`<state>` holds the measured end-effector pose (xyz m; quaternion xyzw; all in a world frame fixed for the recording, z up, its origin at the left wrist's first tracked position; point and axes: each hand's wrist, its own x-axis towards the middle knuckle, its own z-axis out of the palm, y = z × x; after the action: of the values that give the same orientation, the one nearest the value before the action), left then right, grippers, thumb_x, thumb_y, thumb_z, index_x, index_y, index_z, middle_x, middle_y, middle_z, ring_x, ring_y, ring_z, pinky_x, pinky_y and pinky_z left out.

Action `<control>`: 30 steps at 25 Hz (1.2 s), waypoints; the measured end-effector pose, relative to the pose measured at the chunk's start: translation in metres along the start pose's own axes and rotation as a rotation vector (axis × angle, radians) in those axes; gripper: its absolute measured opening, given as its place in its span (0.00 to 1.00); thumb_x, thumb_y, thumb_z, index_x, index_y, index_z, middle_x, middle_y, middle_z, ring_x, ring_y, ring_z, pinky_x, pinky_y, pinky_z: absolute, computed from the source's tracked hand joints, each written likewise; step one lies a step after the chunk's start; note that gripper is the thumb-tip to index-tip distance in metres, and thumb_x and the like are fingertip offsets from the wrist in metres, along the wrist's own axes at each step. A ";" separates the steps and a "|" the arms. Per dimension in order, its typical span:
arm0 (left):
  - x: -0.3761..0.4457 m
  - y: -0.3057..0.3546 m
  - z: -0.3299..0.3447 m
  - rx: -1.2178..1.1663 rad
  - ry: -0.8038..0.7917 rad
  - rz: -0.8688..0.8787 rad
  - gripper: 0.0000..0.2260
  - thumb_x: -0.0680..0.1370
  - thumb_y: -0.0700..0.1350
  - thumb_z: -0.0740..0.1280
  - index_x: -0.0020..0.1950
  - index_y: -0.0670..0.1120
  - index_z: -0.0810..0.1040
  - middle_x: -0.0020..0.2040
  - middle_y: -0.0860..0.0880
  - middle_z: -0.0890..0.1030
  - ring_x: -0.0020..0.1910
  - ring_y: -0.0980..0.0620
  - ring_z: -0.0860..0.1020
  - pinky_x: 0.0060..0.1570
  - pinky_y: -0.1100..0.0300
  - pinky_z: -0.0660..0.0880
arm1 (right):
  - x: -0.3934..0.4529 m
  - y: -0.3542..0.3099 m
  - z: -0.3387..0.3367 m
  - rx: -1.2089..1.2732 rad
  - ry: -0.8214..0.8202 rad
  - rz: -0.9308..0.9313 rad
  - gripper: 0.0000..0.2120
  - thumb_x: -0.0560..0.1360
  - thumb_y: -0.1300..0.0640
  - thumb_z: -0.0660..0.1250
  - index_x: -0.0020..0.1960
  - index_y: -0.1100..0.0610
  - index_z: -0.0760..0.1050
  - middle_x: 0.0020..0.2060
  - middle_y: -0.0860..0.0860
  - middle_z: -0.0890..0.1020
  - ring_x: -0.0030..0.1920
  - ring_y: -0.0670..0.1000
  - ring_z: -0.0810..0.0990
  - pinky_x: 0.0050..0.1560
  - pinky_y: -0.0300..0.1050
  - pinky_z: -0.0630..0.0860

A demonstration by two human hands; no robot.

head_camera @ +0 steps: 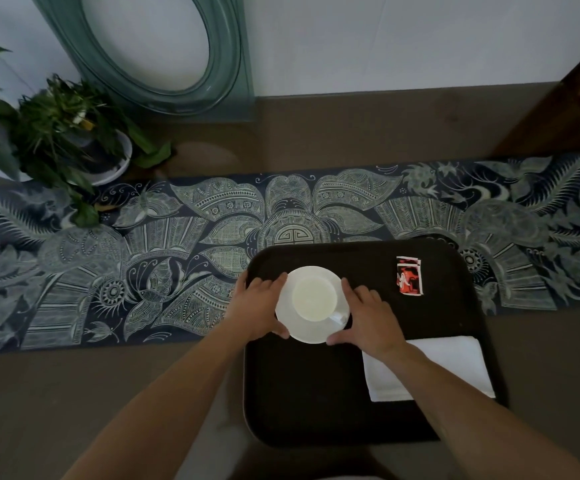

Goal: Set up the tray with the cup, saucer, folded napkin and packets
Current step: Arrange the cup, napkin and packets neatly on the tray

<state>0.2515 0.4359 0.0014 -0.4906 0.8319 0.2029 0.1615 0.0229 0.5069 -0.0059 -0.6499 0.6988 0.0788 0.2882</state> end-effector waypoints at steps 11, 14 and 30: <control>-0.019 0.013 0.014 -0.083 0.086 -0.174 0.53 0.59 0.70 0.73 0.76 0.49 0.55 0.67 0.49 0.73 0.71 0.46 0.64 0.71 0.36 0.39 | 0.025 0.004 -0.027 0.009 -0.134 -0.117 0.60 0.62 0.40 0.77 0.78 0.47 0.39 0.69 0.53 0.63 0.68 0.55 0.63 0.66 0.56 0.67; -0.010 0.006 0.003 -0.097 0.005 -0.133 0.58 0.61 0.68 0.74 0.79 0.51 0.43 0.70 0.48 0.68 0.73 0.44 0.61 0.70 0.34 0.39 | 0.012 0.005 -0.018 0.073 -0.088 -0.033 0.64 0.60 0.36 0.77 0.78 0.47 0.36 0.70 0.53 0.61 0.69 0.56 0.62 0.67 0.57 0.66; -0.002 -0.001 0.008 -0.109 -0.018 -0.085 0.56 0.63 0.68 0.73 0.79 0.54 0.42 0.65 0.49 0.70 0.70 0.46 0.64 0.72 0.37 0.43 | 0.022 0.005 -0.016 0.125 -0.093 -0.042 0.59 0.61 0.42 0.78 0.78 0.44 0.42 0.67 0.51 0.66 0.67 0.54 0.63 0.65 0.54 0.67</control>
<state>0.2539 0.4411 -0.0041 -0.5319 0.7965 0.2451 0.1504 0.0139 0.4803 -0.0049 -0.6410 0.6743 0.0589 0.3619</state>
